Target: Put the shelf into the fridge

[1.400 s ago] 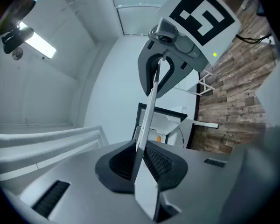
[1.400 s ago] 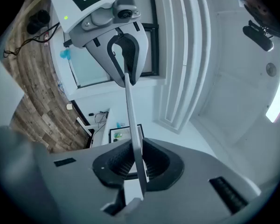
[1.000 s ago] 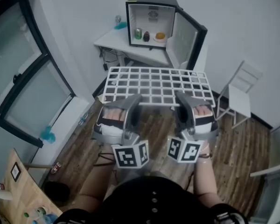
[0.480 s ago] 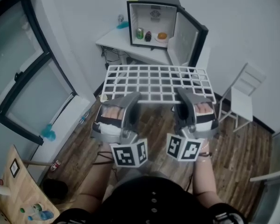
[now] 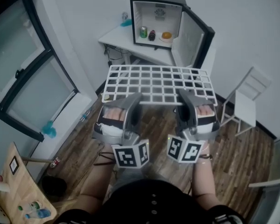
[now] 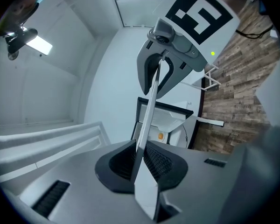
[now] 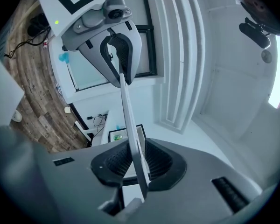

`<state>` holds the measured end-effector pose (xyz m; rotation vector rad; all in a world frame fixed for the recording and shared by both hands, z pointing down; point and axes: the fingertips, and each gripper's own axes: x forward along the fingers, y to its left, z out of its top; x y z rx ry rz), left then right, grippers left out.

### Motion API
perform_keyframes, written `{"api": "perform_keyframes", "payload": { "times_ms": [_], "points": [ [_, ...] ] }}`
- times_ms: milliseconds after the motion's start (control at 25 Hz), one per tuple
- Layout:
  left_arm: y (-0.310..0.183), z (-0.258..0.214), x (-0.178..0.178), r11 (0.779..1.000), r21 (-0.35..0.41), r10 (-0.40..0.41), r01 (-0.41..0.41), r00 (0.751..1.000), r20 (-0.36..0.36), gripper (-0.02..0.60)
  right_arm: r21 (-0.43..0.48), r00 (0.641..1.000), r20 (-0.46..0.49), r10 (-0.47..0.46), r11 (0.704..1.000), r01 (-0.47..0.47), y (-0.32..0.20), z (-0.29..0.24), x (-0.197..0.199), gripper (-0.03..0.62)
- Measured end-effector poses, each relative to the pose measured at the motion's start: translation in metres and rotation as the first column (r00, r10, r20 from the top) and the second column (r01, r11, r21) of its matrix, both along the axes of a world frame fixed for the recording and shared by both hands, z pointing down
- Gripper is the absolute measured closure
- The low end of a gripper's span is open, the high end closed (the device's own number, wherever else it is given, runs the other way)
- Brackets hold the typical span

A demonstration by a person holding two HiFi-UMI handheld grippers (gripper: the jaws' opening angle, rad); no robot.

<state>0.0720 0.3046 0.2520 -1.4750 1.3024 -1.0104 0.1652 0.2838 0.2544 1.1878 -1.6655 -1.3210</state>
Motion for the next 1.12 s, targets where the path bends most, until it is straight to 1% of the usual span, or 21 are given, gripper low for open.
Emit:
{"api": "perform_keyframes", "payload": {
  "times_ms": [160,400,560,920,1120],
  "points": [
    [-0.029,0.002,-0.008,1.000,0.008,0.008,-0.008,1.000,0.002,0.535,-0.008,1.000,0.004,0.008,1.000,-0.008,-0.028,0.004,-0.008,0.519],
    [-0.086,0.012,-0.016,0.999,-0.003,0.048,-0.049,0.999,-0.008,0.535,-0.021,0.999,-0.010,0.047,0.999,-0.047,-0.082,0.013,-0.016,0.523],
    [-0.132,0.012,-0.033,0.998,-0.004,0.067,-0.067,0.998,-0.001,0.534,-0.034,0.998,0.003,0.062,0.998,-0.062,-0.125,0.015,-0.032,0.525],
    [-0.230,0.010,-0.066,0.992,0.017,0.126,-0.126,0.992,0.003,0.532,-0.025,0.993,0.005,0.118,0.993,-0.118,-0.220,0.015,-0.065,0.531],
    [-0.273,0.020,-0.083,0.989,-0.003,0.145,-0.145,0.989,0.010,0.532,-0.046,0.991,0.003,0.134,0.990,-0.133,-0.261,0.026,-0.081,0.536]
  ]
}}
